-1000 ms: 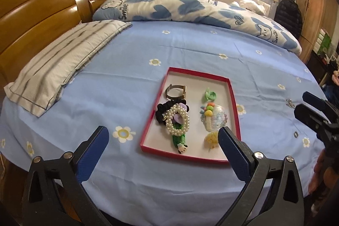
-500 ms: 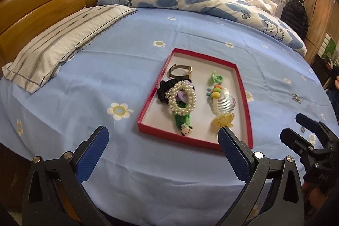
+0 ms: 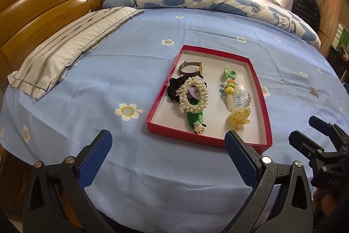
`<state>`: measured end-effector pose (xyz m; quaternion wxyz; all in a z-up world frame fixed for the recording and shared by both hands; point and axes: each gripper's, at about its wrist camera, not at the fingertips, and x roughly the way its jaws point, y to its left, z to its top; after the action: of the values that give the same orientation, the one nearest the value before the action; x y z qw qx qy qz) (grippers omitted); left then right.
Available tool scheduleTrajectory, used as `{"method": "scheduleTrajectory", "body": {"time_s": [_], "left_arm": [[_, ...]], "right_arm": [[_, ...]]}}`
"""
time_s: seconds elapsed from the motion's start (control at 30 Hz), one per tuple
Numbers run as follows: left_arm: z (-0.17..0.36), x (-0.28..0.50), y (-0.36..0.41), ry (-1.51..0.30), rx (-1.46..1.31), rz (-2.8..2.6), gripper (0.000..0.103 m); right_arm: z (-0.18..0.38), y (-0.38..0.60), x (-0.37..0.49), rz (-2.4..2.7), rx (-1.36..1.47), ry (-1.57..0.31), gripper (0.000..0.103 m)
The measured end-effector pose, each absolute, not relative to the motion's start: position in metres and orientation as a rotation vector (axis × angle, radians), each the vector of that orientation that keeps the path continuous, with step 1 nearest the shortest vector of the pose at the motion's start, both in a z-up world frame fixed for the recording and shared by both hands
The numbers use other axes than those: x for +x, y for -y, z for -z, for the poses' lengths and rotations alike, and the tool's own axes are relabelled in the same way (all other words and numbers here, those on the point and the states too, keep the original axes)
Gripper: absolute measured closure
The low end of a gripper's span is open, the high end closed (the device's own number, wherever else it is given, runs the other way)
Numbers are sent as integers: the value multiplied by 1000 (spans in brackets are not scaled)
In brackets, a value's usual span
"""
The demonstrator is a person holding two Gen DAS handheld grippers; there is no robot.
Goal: Organize jewelry
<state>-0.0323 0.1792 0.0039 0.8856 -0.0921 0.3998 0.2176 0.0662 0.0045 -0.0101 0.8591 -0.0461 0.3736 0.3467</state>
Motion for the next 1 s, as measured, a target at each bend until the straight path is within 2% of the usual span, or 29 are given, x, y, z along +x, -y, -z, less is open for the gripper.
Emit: {"method": "scheduleTrajectory", "body": {"time_s": [1.0], "left_arm": [[-4, -29, -176, -838, -178, -448, 0]], "right_arm": [[12, -5, 69, -733, -90, -799, 0]]}}
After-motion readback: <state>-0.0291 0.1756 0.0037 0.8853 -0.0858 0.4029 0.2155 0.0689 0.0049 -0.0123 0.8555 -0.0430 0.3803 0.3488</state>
